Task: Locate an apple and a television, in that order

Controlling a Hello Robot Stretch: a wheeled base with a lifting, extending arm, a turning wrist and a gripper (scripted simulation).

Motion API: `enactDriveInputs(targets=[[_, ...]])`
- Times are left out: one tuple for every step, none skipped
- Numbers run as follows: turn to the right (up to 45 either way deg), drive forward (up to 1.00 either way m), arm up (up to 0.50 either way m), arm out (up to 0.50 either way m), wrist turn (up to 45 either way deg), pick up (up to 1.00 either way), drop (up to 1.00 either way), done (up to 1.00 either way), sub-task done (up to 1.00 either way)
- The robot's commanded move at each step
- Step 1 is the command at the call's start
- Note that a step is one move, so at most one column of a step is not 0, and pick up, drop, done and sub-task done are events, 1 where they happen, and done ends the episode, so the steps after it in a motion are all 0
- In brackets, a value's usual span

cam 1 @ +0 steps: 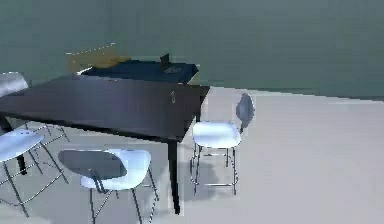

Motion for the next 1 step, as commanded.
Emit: enactDriveInputs(targets=[[45.0, 0.00, 0.00, 0.00, 0.0, 0.00, 0.00, 0.00, 0.00]])
